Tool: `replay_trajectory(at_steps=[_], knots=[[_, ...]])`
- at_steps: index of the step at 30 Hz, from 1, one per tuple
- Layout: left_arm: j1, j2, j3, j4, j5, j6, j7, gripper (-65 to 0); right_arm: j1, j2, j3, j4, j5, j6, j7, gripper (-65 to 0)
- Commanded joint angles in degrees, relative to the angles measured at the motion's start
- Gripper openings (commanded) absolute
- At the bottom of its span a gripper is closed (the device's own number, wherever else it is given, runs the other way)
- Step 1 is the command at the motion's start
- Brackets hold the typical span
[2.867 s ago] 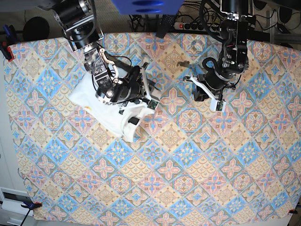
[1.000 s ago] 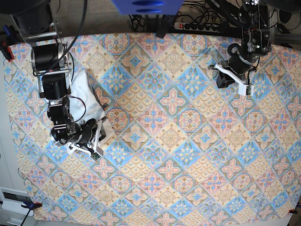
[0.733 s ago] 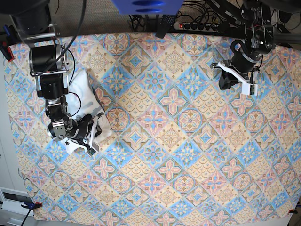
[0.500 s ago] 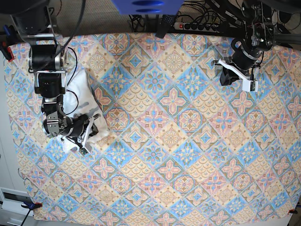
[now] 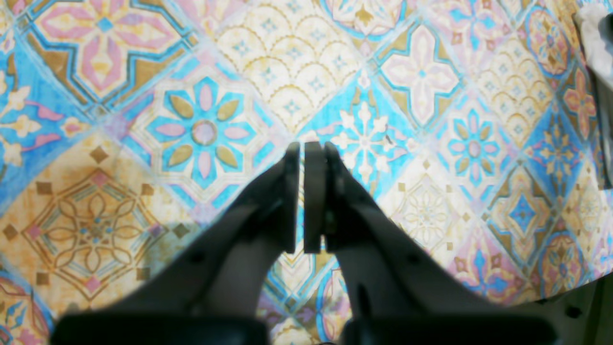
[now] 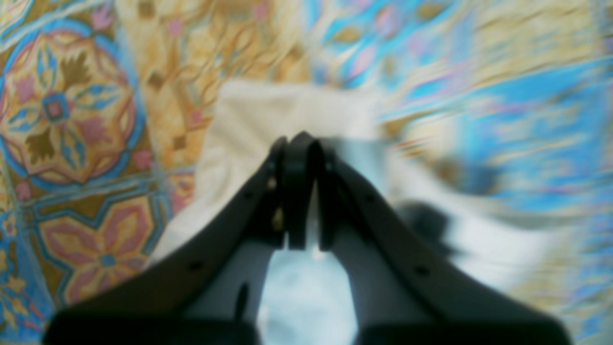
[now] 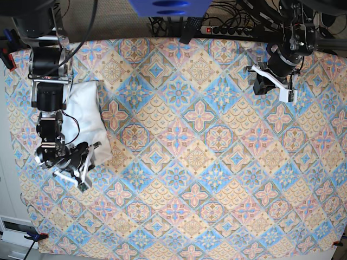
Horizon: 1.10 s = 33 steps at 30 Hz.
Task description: Fold the T-shirt properly
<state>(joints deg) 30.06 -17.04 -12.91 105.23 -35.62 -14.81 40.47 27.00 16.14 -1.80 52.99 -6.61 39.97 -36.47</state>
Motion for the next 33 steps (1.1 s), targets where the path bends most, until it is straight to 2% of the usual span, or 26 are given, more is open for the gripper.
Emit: replay_trajectory(at_steps=[1, 7, 13, 18, 24, 29, 33], knots=[[0.05, -0.76, -0.32, 1.19, -0.38, -0.18, -1.13, -64.3, -1.38, 0.87, 1.14, 4.90, 0.50, 0.03, -1.38, -61.6], [2.42, -0.76, -2.87, 2.86, -0.38, -0.18, -1.13, -64.3, -15.00, 0.52, 10.20, 31.36, 0.68, 0.03, -14.30, -61.6], [8.66, -0.76, -6.39, 8.48, -0.38, -0.18, -1.13, -64.3, -31.71, 0.17, 19.87, 51.67, 0.68, 0.03, -21.77, -61.6], [15.61, -0.50, -8.76, 10.86, -0.38, -0.18, -1.13, -64.3, -47.53, -1.77, 27.87, 59.23, 0.94, 0.03, -22.13, -61.6], [21.67, -0.50, -10.52, 10.68, -0.03, -0.18, -1.22, -64.3, -61.77, -5.02, 36.31, 59.23, 11.32, 0.03, -21.60, -61.6], [23.61, -0.41, -10.43, 8.13, 0.32, -0.18, -1.22, -64.3, -70.65, -10.12, 38.95, 58.26, 12.81, 0.03, -16.15, -61.6], [23.43, -0.59, -10.26, 0.84, 0.85, -0.27, -1.30, -64.3, -76.72, -14.43, 38.95, 53.86, 12.81, 0.03, -10.61, -61.6]])
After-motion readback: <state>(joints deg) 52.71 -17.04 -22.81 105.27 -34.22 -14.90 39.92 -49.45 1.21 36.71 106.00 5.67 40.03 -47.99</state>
